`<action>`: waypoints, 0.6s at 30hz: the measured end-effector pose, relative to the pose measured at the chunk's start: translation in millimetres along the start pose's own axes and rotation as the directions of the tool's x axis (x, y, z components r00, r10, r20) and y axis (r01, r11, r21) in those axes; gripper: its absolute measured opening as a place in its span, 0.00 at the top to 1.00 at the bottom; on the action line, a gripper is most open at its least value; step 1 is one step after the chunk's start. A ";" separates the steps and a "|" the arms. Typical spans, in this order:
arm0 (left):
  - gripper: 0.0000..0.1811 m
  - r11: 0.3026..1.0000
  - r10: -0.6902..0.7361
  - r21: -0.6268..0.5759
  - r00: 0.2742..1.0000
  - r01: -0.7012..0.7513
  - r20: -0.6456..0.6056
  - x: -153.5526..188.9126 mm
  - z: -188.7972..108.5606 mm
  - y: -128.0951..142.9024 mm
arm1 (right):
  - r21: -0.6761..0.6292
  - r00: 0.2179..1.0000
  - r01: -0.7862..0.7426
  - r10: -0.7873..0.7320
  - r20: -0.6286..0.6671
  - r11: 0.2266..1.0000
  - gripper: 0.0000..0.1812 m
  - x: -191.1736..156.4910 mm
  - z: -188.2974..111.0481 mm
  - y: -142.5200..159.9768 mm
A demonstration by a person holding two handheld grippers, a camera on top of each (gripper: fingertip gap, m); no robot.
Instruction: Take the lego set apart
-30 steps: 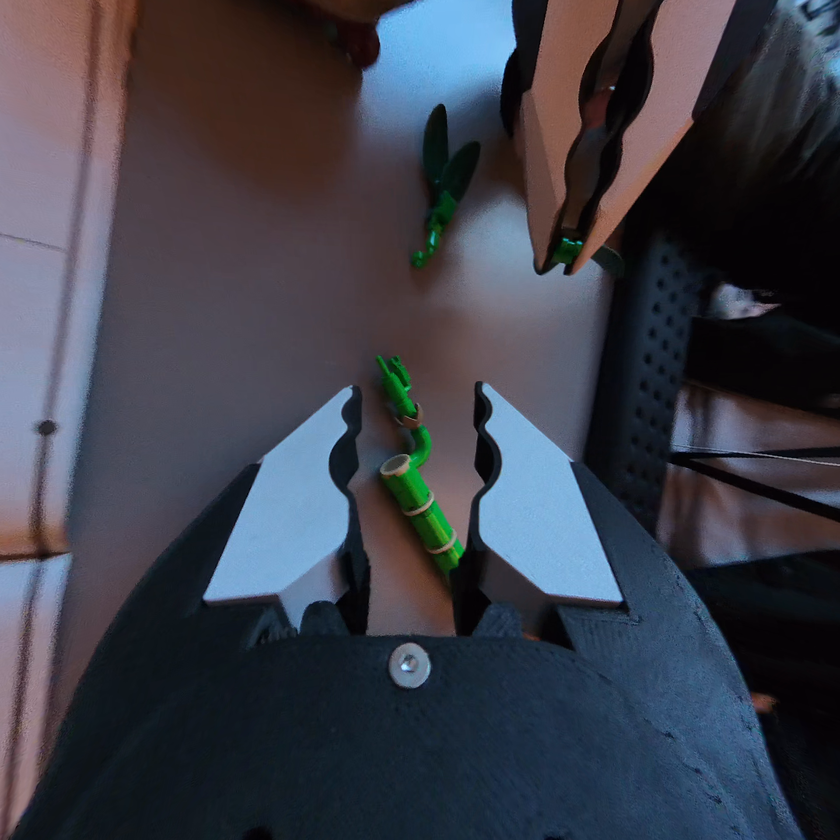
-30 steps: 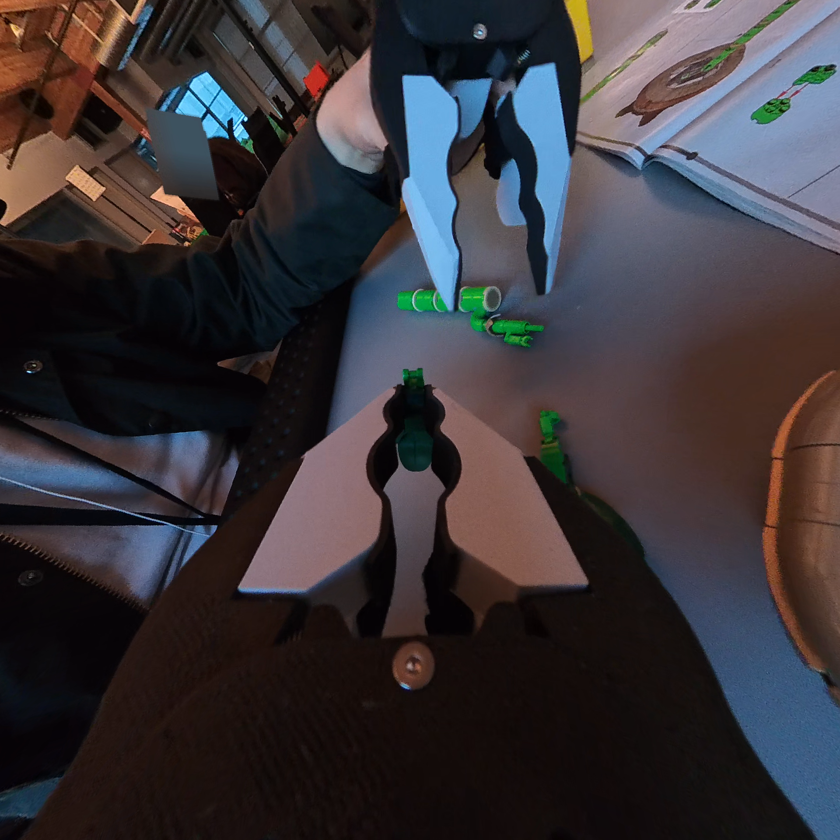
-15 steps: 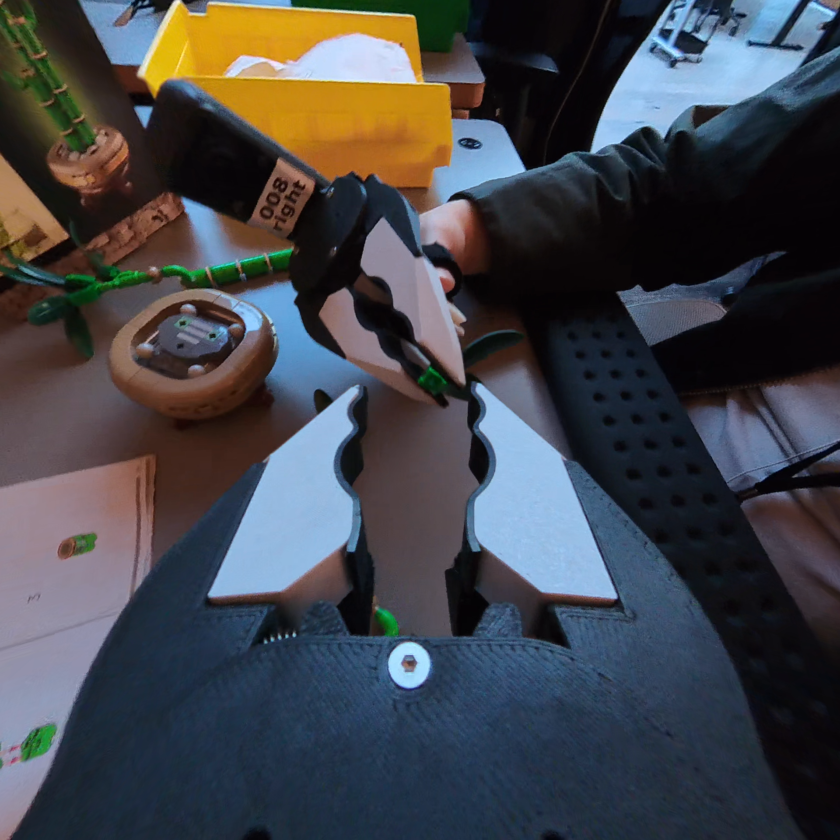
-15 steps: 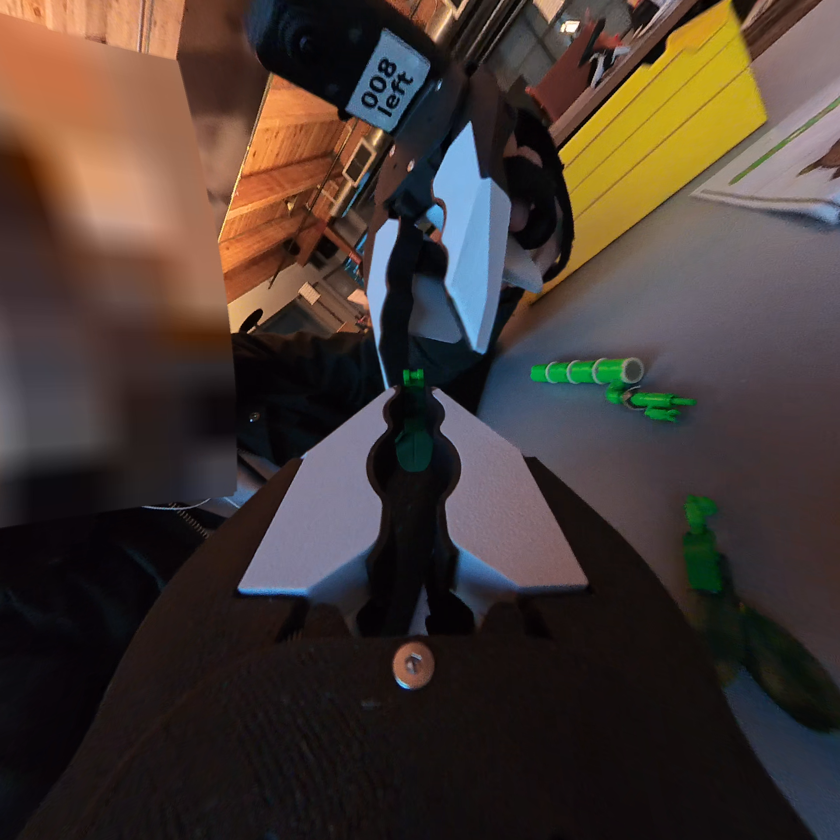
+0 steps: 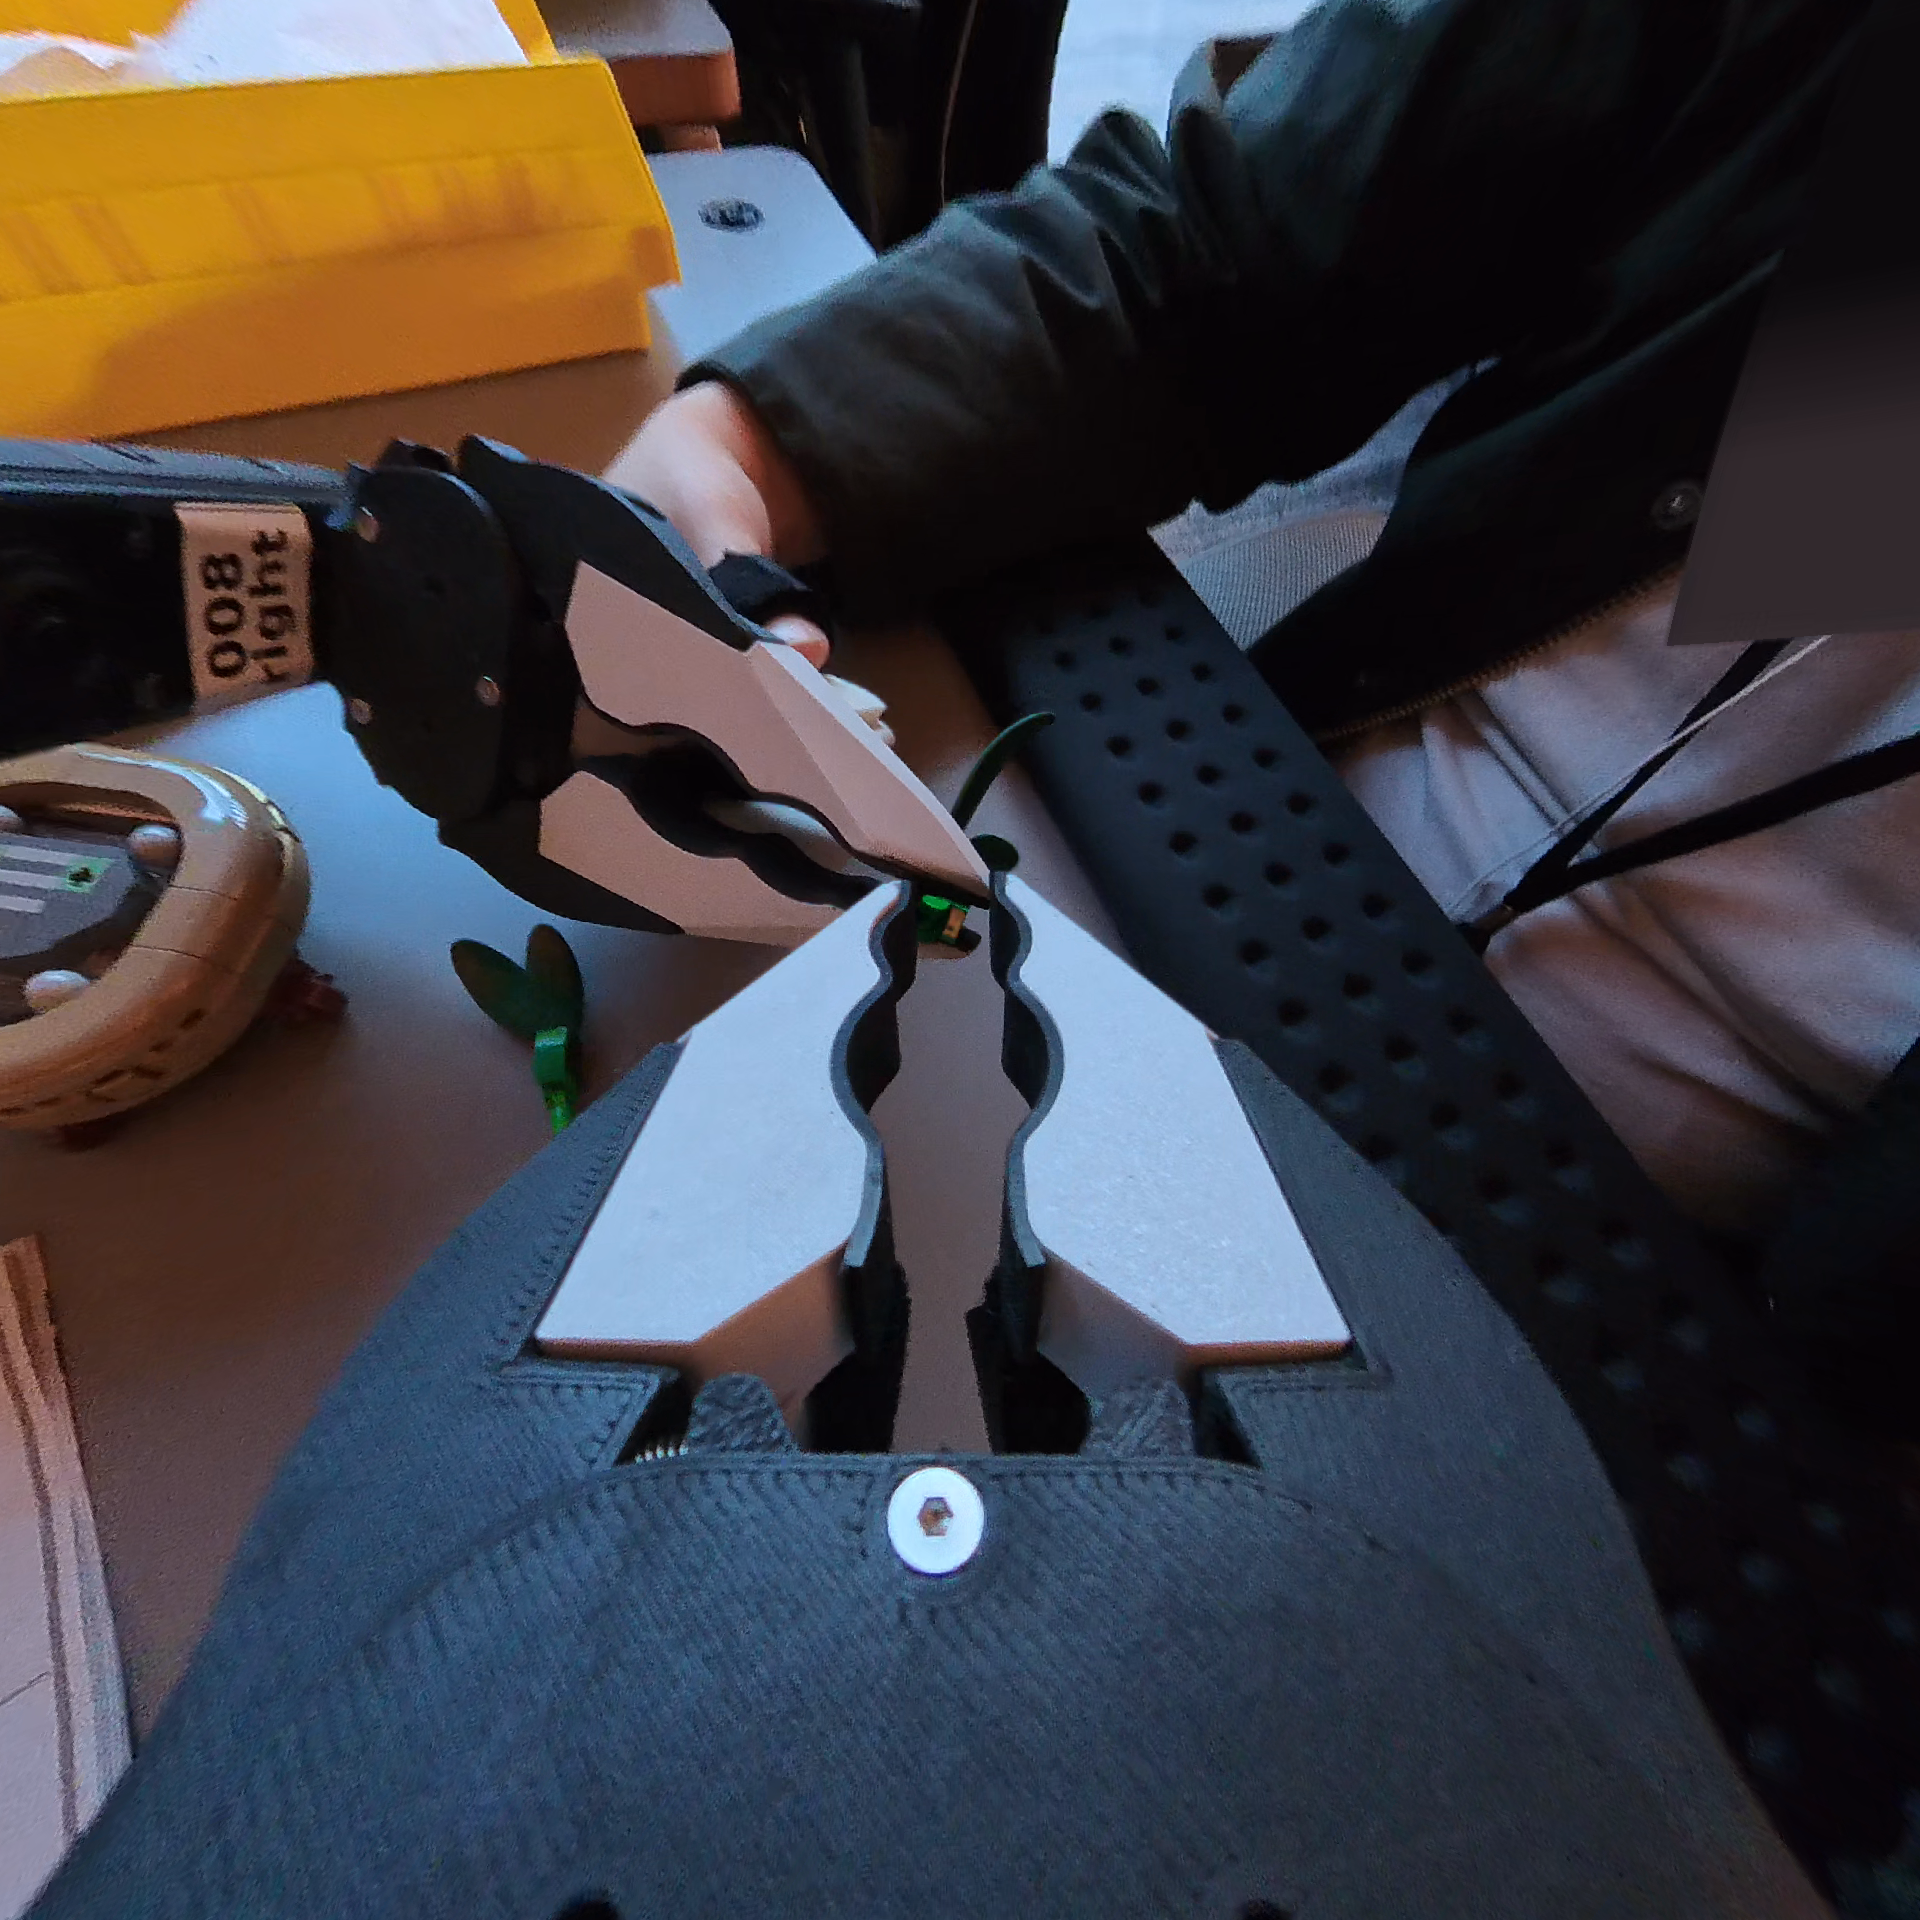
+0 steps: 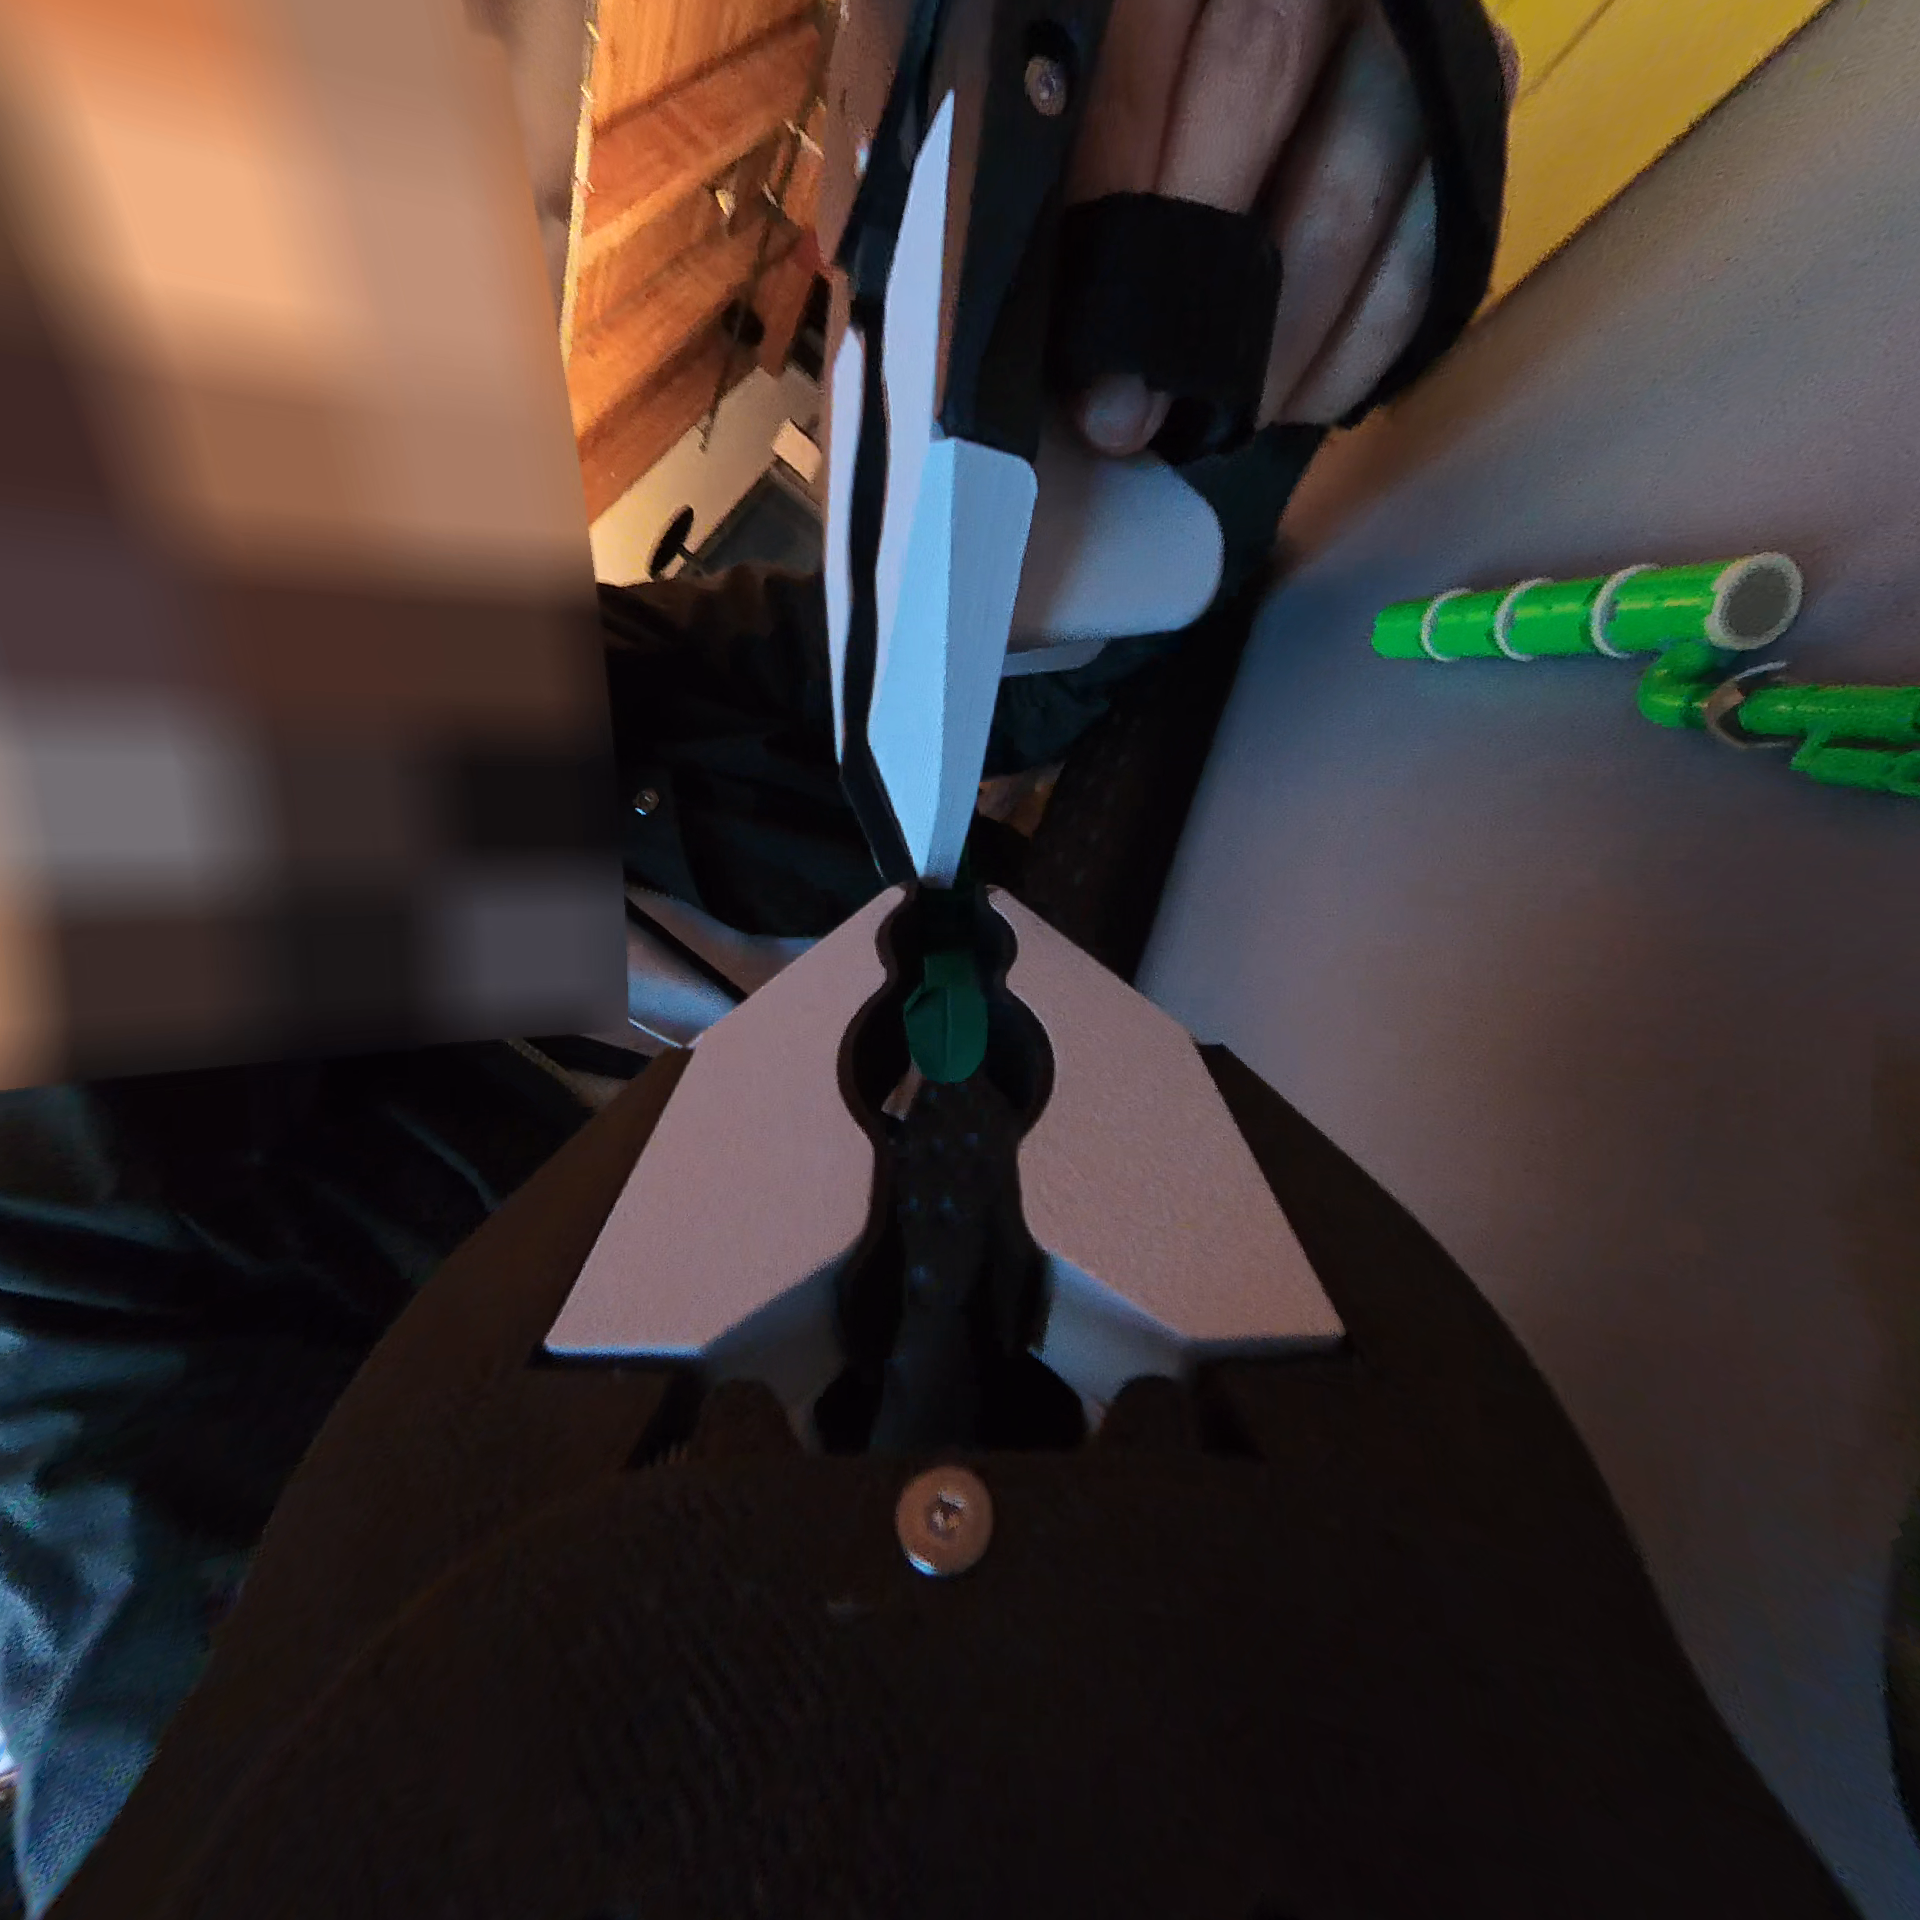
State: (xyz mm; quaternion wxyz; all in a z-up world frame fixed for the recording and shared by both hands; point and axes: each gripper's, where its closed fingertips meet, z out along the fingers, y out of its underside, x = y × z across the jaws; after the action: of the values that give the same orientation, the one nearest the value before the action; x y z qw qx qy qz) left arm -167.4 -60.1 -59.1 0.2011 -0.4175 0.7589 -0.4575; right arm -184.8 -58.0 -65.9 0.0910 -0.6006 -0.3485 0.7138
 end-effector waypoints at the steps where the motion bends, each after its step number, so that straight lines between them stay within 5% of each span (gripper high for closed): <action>1: 0.94 1.000 0.004 -0.031 1.000 -0.004 -0.004 1.2 2.8 5.2 | -0.026 1.000 0.012 -0.013 -0.026 1.000 0.96 4.5 0.7 4.4; 8: 0.99 0.988 -0.038 -0.145 0.997 0.048 0.070 -15.7 7.7 31.6 | -0.104 0.968 0.017 -0.042 -0.247 0.994 0.97 35.3 -12.9 15.1; 13: 0.92 0.969 -0.214 -0.082 0.955 0.235 0.205 -55.1 -14.0 45.0 | -0.230 0.842 0.094 -0.201 -0.501 0.969 0.96 66.8 -43.2 25.0; 18: 0.91 0.936 -0.327 -0.049 0.914 0.348 0.241 -71.9 -23.5 55.8 | -0.381 0.736 0.205 -0.399 -0.547 0.901 0.91 78.7 -41.8 28.7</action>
State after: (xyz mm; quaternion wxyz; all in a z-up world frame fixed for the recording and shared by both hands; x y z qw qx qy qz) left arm -167.6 24.1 -101.0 0.1862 -0.6008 0.6671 -0.3992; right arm -158.7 -19.9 -147.3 0.2240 -0.7401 -0.4962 0.3948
